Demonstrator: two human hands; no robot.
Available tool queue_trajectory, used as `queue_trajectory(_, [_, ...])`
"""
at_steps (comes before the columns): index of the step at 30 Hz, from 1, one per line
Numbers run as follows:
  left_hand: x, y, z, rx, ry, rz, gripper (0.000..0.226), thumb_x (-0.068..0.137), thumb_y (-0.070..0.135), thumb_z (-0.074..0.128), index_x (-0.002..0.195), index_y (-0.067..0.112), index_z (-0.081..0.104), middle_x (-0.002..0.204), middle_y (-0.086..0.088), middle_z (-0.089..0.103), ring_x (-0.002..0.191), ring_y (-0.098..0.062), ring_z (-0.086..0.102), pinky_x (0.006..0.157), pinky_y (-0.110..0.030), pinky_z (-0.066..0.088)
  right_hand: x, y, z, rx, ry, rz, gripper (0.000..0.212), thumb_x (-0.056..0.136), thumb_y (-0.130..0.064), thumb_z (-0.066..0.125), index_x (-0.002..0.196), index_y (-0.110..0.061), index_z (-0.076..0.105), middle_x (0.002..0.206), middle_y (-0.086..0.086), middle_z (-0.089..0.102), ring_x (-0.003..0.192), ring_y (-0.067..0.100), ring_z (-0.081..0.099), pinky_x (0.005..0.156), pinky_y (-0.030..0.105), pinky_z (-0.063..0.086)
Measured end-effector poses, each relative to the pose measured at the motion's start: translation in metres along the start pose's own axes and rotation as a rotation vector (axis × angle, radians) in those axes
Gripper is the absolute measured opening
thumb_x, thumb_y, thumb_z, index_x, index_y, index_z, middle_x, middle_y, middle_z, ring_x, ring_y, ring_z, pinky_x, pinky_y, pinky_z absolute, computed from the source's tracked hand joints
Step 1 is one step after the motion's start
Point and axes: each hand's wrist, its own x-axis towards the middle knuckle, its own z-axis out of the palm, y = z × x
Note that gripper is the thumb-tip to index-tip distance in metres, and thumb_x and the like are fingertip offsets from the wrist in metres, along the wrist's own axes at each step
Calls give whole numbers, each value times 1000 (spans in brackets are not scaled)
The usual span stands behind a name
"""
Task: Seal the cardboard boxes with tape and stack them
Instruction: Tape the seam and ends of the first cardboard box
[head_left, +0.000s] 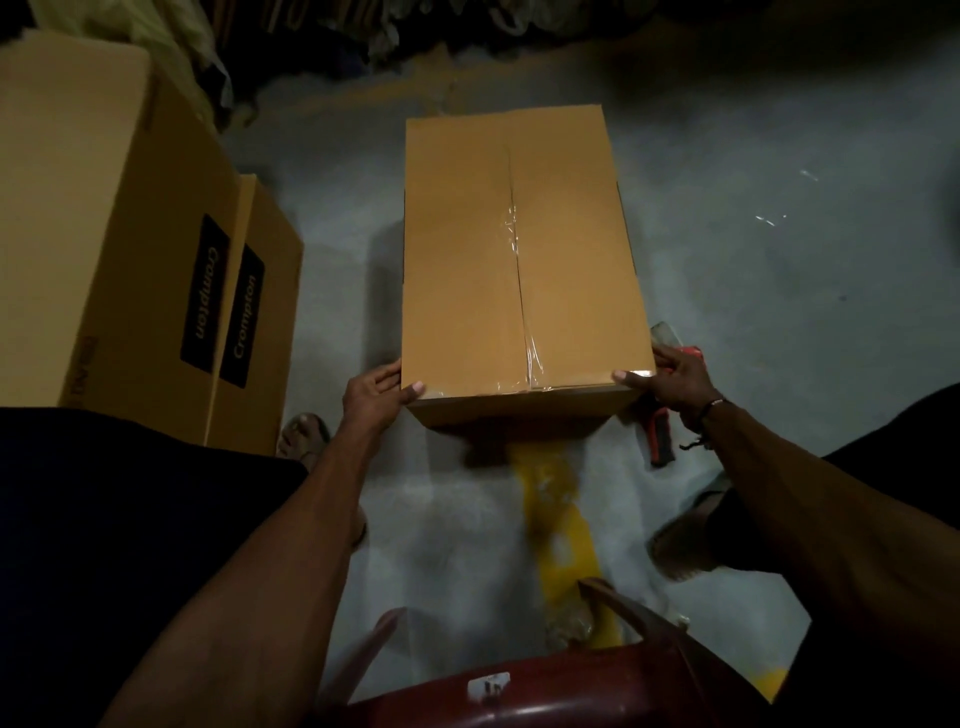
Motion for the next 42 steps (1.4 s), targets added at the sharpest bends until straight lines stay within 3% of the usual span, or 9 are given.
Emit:
queue_trajectory(5, [-4,9,0,93,-9,15,60,85,-1,79,141,4,60,134,-15,67,121,-26,64,101,-34,51,-6,-14,3,-46,-16,10,72,74,-20,90,138,-10,59,131,10,67,110,22,65,99,42,55])
queue_trajectory(12, [-12,45,15,512,144,79,21,95,28,65,111,17,73,111,-8,72,107,-32,64,86,-36,50,-3,-41,17,-173,0,46,102,79,-14,83,160,-17,20,150,16,45,128,36,49,99,41,48])
queue_trajectory(14, [-14,58,24,542,142,114,29,99,34,63,118,13,68,119,-11,69,112,-34,63,82,-34,45,-2,-47,21,-189,31,52,94,81,-18,82,156,-13,26,145,16,50,121,33,52,95,37,46])
queue_trajectory(17, [-3,72,36,624,165,19,57,101,49,56,141,8,56,140,-16,59,125,-39,57,94,-40,47,11,-54,24,-131,70,58,87,85,-27,81,153,-9,30,149,16,47,131,36,48,104,45,43])
queue_trajectory(21, [38,92,38,744,235,25,71,97,66,47,131,7,64,131,-19,65,117,-40,62,100,-48,51,50,-66,26,-79,97,48,97,85,-42,79,159,-15,21,160,15,34,141,40,38,114,55,37])
queue_trajectory(26, [97,139,41,494,96,51,82,101,57,53,155,-1,33,156,-26,41,139,-43,46,111,-47,44,93,-83,33,8,113,69,94,90,-46,73,160,-18,17,163,14,29,144,41,35,115,58,35])
queue_trajectory(30, [136,156,46,392,53,43,93,96,61,61,159,4,23,161,-23,34,143,-43,41,112,-51,42,117,-87,40,0,153,96,88,94,-57,62,159,-17,19,161,14,34,141,42,39,112,58,37])
queue_trajectory(37, [137,116,50,163,30,73,95,83,72,67,156,20,33,152,-8,50,137,-35,50,110,-48,44,138,-78,31,83,103,76,103,76,-71,66,158,-20,29,159,12,39,140,38,42,114,61,35])
queue_trajectory(42, [113,104,54,128,53,88,79,95,59,62,157,17,38,155,-8,48,141,-31,47,110,-42,39,133,-86,24,70,16,61,79,93,-54,63,157,-19,31,157,12,42,138,37,43,110,51,37])
